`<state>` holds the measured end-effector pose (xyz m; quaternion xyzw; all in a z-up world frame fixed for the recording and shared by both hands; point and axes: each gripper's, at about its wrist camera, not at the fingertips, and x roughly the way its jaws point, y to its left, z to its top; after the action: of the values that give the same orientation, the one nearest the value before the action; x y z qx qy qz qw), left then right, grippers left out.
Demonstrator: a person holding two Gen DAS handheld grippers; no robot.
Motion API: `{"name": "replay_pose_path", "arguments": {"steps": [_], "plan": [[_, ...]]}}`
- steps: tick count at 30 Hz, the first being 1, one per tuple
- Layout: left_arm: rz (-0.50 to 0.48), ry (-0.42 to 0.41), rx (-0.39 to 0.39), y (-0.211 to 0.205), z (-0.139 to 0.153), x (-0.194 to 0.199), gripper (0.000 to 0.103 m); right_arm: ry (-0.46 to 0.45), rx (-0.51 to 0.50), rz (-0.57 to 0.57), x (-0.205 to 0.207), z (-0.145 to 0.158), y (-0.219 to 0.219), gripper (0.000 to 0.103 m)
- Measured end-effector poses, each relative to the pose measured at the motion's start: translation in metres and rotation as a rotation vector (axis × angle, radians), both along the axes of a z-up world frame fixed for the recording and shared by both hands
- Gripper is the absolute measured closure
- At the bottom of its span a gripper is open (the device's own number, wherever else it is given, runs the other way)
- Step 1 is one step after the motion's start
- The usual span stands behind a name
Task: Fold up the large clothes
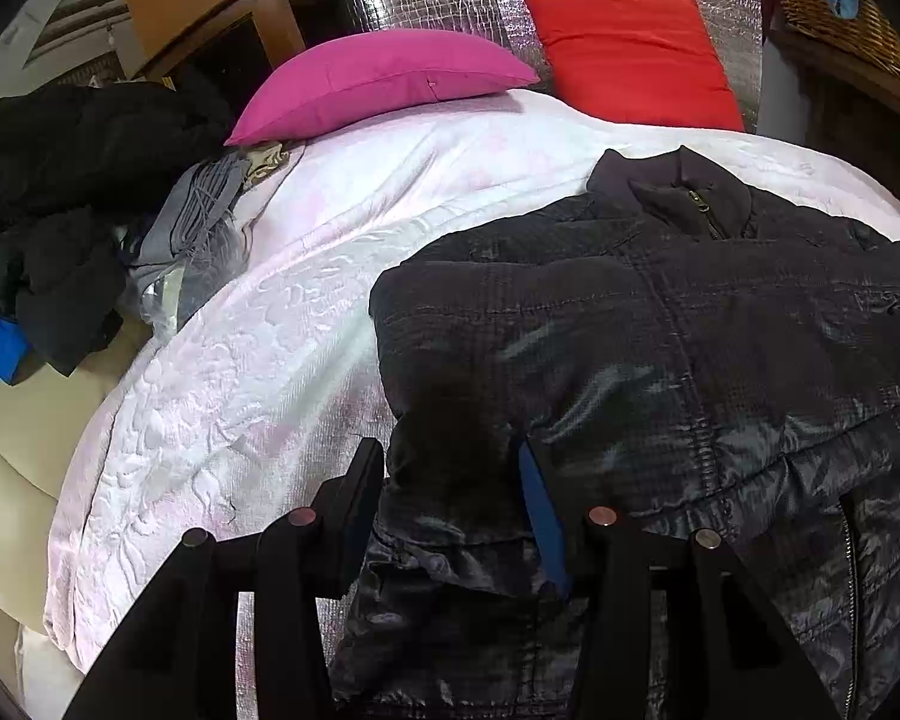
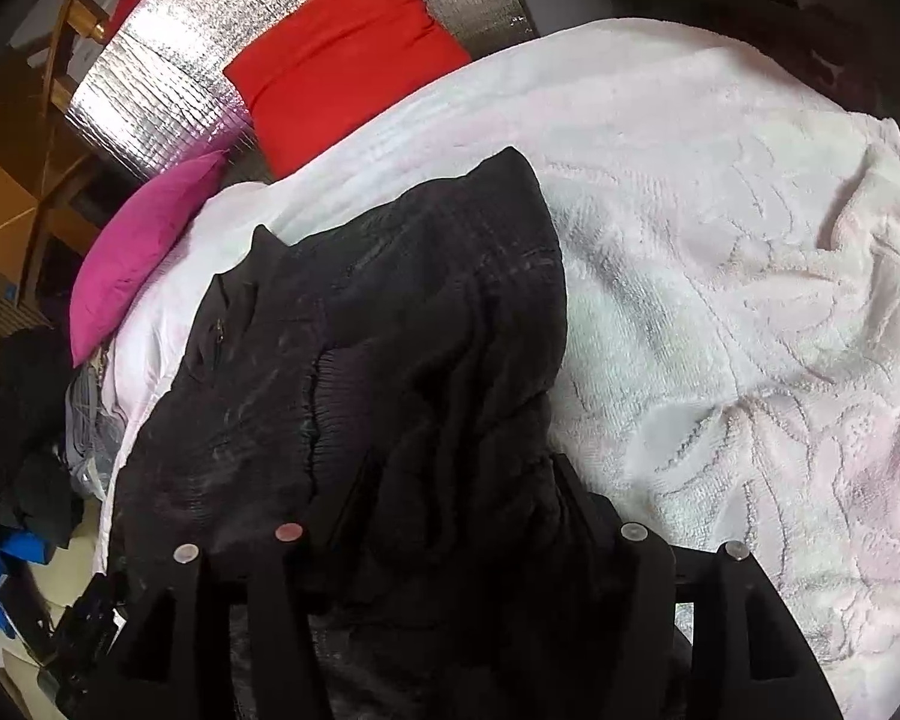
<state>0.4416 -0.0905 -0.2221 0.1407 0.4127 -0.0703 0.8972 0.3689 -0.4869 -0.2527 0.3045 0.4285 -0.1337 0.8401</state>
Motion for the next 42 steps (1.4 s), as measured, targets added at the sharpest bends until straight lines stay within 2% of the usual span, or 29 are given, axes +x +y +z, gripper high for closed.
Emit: {"name": "replay_pose_path", "arguments": {"steps": [6,8,10,13,15,17,18,19,23,29,31,33,34,38,42], "plan": [[0.0,0.0,0.001,0.001,0.0,0.0,0.055,-0.008,-0.031,0.007,0.0,-0.001,0.003,0.041],[0.001,0.0,0.0,0.001,0.0,-0.001,0.055,-0.007,-0.072,0.02,0.001,0.0,0.007,0.044],[-0.001,-0.001,0.0,0.001,0.0,-0.001,0.055,-0.037,-0.133,0.02,0.0,0.008,0.014,0.057],[-0.002,-0.001,0.0,0.001,0.0,-0.001,0.055,-0.098,-0.166,0.031,-0.004,0.021,0.02,0.059],[-0.002,-0.002,0.002,0.0,0.0,-0.001,0.055,-0.09,-0.174,0.035,-0.002,0.02,0.02,0.059],[-0.002,-0.002,0.002,0.0,0.0,-0.001,0.055,-0.03,-0.149,0.026,0.004,0.008,0.014,0.054],[-0.002,-0.003,0.001,0.0,0.0,-0.001,0.055,0.001,-0.119,0.022,0.007,0.0,0.01,0.049],[-0.002,-0.005,-0.001,0.0,0.0,-0.001,0.055,0.003,-0.092,0.013,0.008,-0.002,0.007,0.047],[0.006,-0.012,-0.016,0.002,0.002,-0.001,0.055,-0.016,-0.02,0.012,0.006,0.005,0.003,0.044],[0.01,-0.025,-0.02,0.005,0.005,-0.003,0.055,-0.048,-0.007,0.003,0.0,0.009,-0.002,0.043],[0.014,-0.025,-0.02,0.006,0.005,-0.003,0.055,-0.058,0.001,-0.005,-0.002,0.011,-0.005,0.035],[0.017,-0.022,-0.024,0.008,0.005,-0.002,0.054,-0.07,0.005,-0.011,-0.006,0.013,-0.007,0.035],[0.019,-0.019,-0.027,0.009,0.005,-0.001,0.053,-0.074,0.007,-0.012,-0.005,0.014,-0.006,0.035],[0.026,-0.009,-0.091,0.021,0.012,0.004,0.033,-0.084,0.024,-0.001,-0.005,0.011,-0.007,0.031],[0.044,0.021,-0.255,0.049,0.019,0.018,0.02,-0.05,0.057,0.024,0.001,0.001,-0.009,0.031]]}}
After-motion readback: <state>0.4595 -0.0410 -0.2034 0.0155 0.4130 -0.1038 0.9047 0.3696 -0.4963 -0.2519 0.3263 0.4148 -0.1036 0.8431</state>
